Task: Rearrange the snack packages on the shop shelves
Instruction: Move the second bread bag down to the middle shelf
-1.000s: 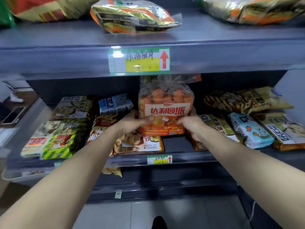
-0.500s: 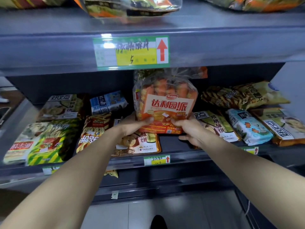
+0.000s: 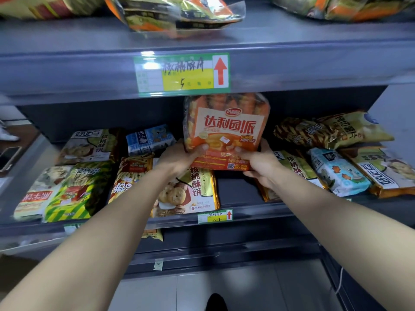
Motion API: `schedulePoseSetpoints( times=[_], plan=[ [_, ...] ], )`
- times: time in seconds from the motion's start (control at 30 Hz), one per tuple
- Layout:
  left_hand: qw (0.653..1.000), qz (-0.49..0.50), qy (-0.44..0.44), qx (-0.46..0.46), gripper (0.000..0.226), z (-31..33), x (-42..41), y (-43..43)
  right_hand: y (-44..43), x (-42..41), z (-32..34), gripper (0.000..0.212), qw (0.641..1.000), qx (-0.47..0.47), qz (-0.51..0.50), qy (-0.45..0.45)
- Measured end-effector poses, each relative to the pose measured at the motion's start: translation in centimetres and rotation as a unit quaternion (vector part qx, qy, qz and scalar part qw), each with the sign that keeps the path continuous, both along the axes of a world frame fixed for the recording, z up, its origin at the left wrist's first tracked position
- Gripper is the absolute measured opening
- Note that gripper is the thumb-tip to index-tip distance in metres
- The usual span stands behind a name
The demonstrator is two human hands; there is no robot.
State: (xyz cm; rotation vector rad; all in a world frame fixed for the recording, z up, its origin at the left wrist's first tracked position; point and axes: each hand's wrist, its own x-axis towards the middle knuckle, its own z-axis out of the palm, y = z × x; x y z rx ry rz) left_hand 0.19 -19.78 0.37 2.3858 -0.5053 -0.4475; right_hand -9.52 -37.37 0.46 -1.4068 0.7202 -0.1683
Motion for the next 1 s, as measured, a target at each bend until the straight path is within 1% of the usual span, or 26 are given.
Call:
schedulePoseSetpoints(
  times=[0.07, 0.13, 0.2, 0.27, 0.33, 0.4, 0.5, 0.6, 0.67, 0.77, 0.87, 1.0],
  plan=[
    [0.999, 0.013, -0.026, 0.013, 0.074, 0.2, 0.0, -0.3, -0.1, 0.1, 0.3, 0.063, 1.000, -0.009, -0.009, -0.004],
    [0.999, 0.031, -0.045, 0.004, 0.073, 0.4, 0.0, -0.5, -0.2, 0.2, 0.6, 0.064, 1.000, -0.021, -0.018, -0.013],
    [0.998, 0.041, -0.053, -0.009, 0.076, 0.5, 0.2, -0.6, -0.2, 0.3, 0.8, 0.065, 0.999, -0.028, -0.026, -0.026],
    [0.997, 0.037, -0.063, -0.008, 0.076, 0.5, 0.3, -0.8, -0.3, 0.5, 0.9, 0.066, 0.999, -0.027, -0.032, -0.034],
    [0.997, 0.033, -0.076, -0.005, 0.071, 0.5, 0.3, -1.0, -0.3, 0.7, 1.0, 0.066, 0.998, -0.027, -0.036, -0.036],
    [0.996, 0.032, -0.080, -0.008, 0.068, 0.5, 0.3, -1.0, -0.3, 0.8, 1.0, 0.065, 0.998, -0.036, -0.038, -0.033],
    [0.997, 0.026, -0.060, -0.031, 0.062, 0.7, 0.2, -0.8, -0.4, 1.1, 0.9, 0.062, 0.997, -0.053, -0.045, -0.029],
    [0.997, 0.013, -0.058, -0.040, 0.060, 0.7, 0.5, -0.5, -0.4, 1.1, 0.8, 0.061, 0.996, -0.052, -0.053, -0.041],
    [0.997, 0.017, -0.074, -0.029, 0.062, 0.3, 0.5, -0.6, -0.3, 1.0, 0.7, 0.061, 0.996, -0.047, -0.055, -0.060],
    [0.994, 0.047, -0.096, -0.009, 0.068, -0.2, 0.3, -1.1, -0.4, 1.0, 0.6, 0.061, 0.995, -0.041, -0.057, -0.071],
    [0.992, 0.062, -0.111, 0.015, 0.074, -0.3, 0.2, -1.4, -0.5, 1.3, 0.9, 0.059, 0.996, -0.031, -0.063, -0.060],
    [0.988, 0.067, -0.138, 0.030, 0.075, 0.2, 0.2, -1.3, -0.4, 1.5, 1.0, 0.057, 0.996, -0.022, -0.072, -0.047]
  ],
)
